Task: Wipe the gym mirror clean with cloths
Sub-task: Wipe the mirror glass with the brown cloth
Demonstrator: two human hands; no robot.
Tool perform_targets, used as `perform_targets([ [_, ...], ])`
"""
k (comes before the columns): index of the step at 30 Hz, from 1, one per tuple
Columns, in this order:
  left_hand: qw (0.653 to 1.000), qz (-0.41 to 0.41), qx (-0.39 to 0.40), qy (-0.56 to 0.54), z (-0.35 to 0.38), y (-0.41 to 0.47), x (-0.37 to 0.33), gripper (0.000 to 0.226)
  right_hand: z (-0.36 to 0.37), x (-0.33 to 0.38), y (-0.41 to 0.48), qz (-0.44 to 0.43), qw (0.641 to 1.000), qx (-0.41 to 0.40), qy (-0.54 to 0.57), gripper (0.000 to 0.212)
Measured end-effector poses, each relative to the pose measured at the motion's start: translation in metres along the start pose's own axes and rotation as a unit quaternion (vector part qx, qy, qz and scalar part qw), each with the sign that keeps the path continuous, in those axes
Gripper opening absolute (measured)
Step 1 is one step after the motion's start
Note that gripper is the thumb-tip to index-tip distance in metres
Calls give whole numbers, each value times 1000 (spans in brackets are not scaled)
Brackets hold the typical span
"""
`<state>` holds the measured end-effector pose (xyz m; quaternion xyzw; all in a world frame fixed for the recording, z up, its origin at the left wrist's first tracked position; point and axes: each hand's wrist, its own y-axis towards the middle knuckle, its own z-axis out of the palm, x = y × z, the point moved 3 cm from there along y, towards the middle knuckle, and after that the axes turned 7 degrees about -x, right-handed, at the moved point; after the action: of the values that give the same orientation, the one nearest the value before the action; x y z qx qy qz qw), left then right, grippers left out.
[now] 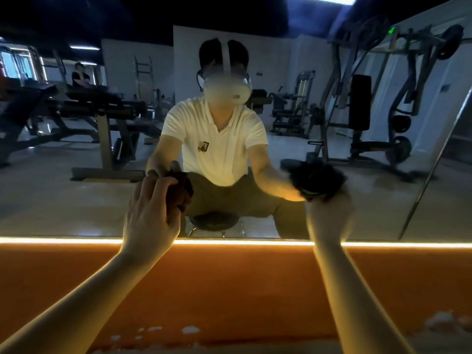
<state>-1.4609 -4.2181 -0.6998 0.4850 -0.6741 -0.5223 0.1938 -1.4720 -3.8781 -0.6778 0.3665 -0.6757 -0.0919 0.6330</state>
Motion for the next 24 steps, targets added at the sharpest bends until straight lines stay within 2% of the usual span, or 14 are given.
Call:
perform_targets([
  [3, 1000, -6, 7, -4, -4, 0, -2, 55, 31, 32, -69, -130, 987, 91, 2, 28],
  [5, 1000, -19, 6, -16, -5, 0, -3, 53, 41, 42, -116, -225, 946, 221, -71, 25],
  [7, 999, -32, 4, -33, -6, 1, -6, 53, 41, 31, -135, -252, 906, 311, -136, 21],
  [9, 999, -34, -2, -37, -5, 2, -9, 53, 30, 14, -116, -204, 919, 288, -176, 18],
  [12, 999, -39, -8, -26, -3, 0, -9, 53, 6, -4, -67, -193, 949, 180, -172, 21],
  [14, 999, -40, -6, -21, -2, 0, -9, 55, -14, -2, -40, -240, 952, 147, -123, 33],
  [18, 998, -52, 5, -26, -2, 1, -10, 58, -55, 19, -13, -379, 906, 148, -115, 40],
  [21, 997, -67, 20, -45, -8, 2, -15, 56, -75, 42, -7, -381, 895, 195, -126, 40],
  [24, 996, -61, 25, -64, -20, 2, -25, 47, -87, 64, -11, -335, 856, 334, -208, 30],
])
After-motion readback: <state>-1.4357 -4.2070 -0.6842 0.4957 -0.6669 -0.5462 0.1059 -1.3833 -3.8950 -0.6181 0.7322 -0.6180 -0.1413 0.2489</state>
